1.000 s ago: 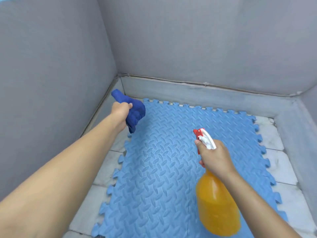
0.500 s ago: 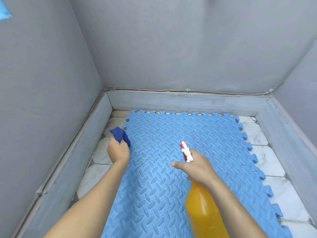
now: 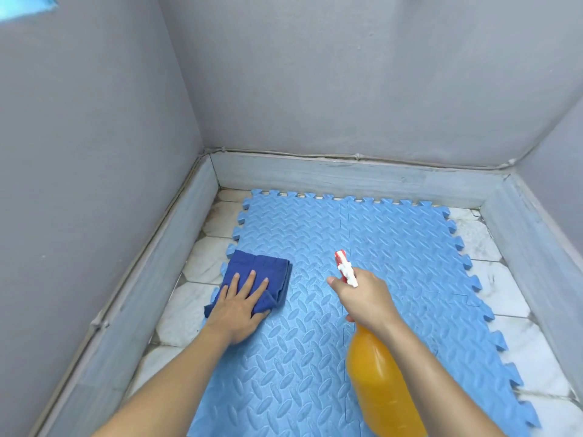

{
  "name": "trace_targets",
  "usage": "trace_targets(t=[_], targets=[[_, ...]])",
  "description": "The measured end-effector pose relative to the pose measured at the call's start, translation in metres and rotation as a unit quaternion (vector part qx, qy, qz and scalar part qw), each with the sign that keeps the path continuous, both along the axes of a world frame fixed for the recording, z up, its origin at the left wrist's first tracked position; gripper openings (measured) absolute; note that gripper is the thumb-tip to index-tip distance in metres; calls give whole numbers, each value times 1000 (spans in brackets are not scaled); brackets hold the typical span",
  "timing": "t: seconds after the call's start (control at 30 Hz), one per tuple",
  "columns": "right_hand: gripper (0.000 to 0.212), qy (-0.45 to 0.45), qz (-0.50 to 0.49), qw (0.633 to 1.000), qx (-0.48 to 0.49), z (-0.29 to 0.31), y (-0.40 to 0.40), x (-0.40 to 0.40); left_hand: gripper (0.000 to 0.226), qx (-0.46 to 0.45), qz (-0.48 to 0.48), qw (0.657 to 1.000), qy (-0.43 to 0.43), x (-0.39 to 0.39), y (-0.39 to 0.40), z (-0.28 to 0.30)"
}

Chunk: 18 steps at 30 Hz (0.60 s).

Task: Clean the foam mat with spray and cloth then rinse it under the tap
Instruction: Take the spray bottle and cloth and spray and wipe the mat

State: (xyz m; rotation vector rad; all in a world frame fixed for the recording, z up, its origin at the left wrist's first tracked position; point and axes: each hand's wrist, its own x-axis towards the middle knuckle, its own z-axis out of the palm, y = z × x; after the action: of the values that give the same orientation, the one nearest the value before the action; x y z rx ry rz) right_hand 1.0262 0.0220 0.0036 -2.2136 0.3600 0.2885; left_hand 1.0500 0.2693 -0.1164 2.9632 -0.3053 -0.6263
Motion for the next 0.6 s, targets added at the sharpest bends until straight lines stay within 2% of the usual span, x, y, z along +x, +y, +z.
trace_targets(t=[0.1, 0.2, 0.37, 0.5, 0.6], targets=[[21, 16, 9, 999, 49, 4, 1, -3, 89, 13, -4, 1000, -13, -17, 3, -6], [24, 36, 31, 998, 46, 9, 0, -7, 101, 3, 8, 1000, -12, -17, 3, -6], [20, 15, -122, 989, 81, 12, -36, -17, 65, 0, 16, 1000, -5, -14, 5, -7], [20, 30, -233, 962, 139, 4, -77, -29, 62, -8, 21, 1000, -17, -14, 3, -8], [22, 25, -313, 940, 133, -3, -104, -37, 58, -31, 36, 999, -24, -11, 1, -8]])
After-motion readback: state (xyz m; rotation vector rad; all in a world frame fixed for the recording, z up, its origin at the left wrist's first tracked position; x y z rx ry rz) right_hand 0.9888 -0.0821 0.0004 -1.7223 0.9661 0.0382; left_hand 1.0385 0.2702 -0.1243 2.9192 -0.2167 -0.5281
